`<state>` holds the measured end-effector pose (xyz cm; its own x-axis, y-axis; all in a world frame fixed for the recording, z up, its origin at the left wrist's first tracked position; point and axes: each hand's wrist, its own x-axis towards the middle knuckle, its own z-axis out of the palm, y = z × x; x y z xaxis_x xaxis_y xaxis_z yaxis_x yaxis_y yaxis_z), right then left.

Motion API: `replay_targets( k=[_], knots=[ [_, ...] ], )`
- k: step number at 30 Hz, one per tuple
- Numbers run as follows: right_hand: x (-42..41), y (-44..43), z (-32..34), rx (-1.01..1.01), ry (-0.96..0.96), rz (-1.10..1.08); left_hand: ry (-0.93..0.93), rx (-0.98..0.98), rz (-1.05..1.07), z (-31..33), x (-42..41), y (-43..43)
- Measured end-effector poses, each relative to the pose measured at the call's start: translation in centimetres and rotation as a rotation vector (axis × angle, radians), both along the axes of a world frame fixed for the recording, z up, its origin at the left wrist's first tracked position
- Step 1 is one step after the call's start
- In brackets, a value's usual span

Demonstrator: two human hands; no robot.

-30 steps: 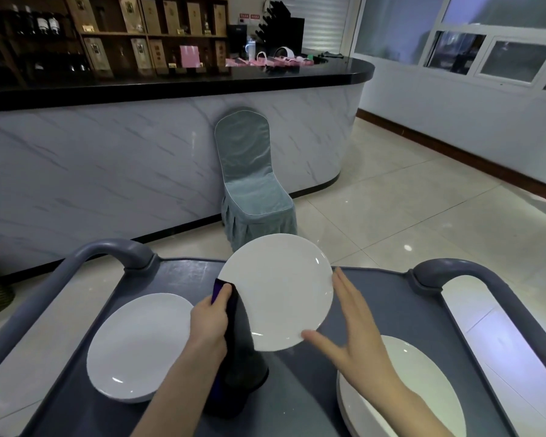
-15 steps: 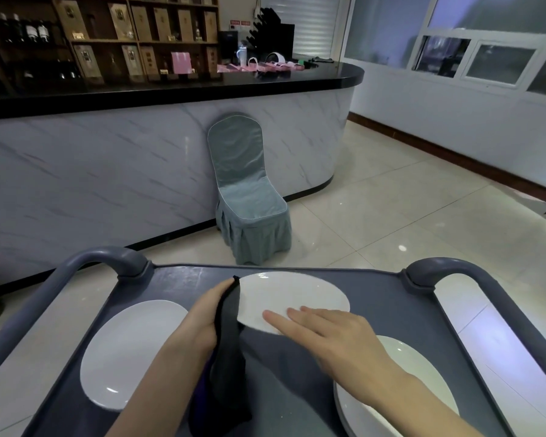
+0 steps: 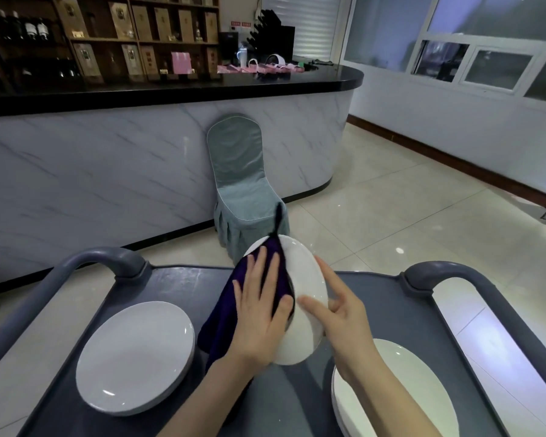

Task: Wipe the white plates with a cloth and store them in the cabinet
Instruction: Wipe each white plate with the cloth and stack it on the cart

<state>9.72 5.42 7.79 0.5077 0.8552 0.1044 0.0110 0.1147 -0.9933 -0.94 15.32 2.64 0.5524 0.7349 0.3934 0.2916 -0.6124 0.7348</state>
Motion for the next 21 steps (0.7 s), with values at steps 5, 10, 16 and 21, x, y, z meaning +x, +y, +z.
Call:
replay_targets(
  k=[5,10,16,21],
  knots=[
    [-0.2,0.2,-0.5,-0.041,0.217,0.012,0.085,0.222,-0.203,-0.4,-0.2,-0.1],
    [-0.4,-0.2,-0.8,-0.036,0.213,0.008,0.027,-0.002,-0.150,0.5,0.0,0.8],
    [0.7,-0.4,-0.9,-0.065,0.229,-0.012,0.137,0.175,-0.283,-0.2,-0.8,-0.8],
    [0.9,-0.4,-1.0,-0.074,0.226,0.026,0.147,0.212,-0.251,-0.4,-0.3,1.1]
  ],
)
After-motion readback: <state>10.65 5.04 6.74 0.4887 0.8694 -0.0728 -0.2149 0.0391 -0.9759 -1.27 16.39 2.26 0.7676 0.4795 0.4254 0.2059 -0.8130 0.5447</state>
